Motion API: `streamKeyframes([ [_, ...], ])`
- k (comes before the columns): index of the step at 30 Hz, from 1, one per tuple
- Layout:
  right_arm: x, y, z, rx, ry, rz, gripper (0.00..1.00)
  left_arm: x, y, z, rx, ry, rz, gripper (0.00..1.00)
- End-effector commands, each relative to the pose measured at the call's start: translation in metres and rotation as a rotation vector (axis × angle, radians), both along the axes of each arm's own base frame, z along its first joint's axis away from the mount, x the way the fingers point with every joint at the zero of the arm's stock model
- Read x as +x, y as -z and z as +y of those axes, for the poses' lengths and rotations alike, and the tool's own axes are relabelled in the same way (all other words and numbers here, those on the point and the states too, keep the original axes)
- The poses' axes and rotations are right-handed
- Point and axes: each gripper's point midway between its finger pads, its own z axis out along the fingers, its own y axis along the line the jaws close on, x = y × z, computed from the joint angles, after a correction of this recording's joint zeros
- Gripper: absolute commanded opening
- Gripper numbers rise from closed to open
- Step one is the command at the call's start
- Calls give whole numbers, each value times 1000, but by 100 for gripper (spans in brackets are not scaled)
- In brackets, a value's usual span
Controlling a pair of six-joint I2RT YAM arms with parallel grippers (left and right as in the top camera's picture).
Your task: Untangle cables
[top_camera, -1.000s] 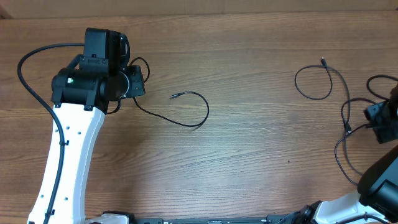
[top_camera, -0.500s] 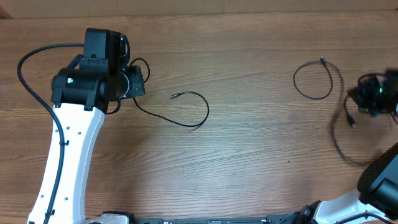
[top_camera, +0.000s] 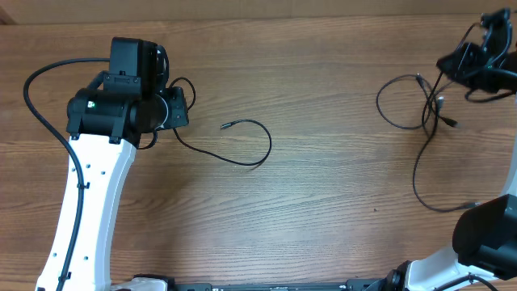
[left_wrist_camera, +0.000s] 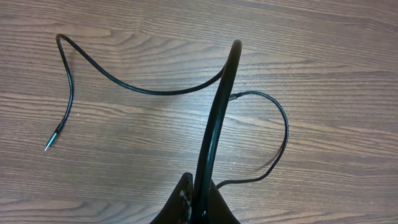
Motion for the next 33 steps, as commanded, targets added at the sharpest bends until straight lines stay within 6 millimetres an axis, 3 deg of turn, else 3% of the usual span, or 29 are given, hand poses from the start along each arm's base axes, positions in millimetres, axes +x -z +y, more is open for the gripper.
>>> streamKeyframes([
  [1,-26,45,-41,-145,169,185,44,1,1,-4,-1,25,2,4],
  [2,-35,55,-52,-166,245,235,49,1,1,-5,-2,25,2,4],
  [5,-58,75,-79,-213,422,337,82,1,1,-5,-5,27,1,4],
  [8,-60,75,-83,-190,463,336,93,1,1,-5,-4,27,1,4],
  [11,-54,74,-73,-133,433,317,98,3,-1,-8,-19,36,-9,4],
  [17,-42,68,-30,52,261,262,100,18,-19,-47,-169,152,-106,4],
  [20,-38,64,-15,116,208,240,100,22,-39,-90,-284,305,-184,4],
  [23,-37,62,-10,147,194,234,100,10,-60,-141,-347,576,-277,4],
  [25,-38,62,-8,151,187,238,100,2,-61,-157,-324,673,-302,4],
  [28,-41,63,2,141,118,241,100,-7,-58,-166,-306,731,-295,5],
  [30,-42,63,12,135,64,245,100,-8,-55,-164,-295,723,-280,12],
  [31,-42,62,22,141,31,247,100,-6,-48,-154,-259,688,-258,24],
  [33,-41,63,34,138,0,255,100,-2,-39,-138,-196,629,-226,35],
])
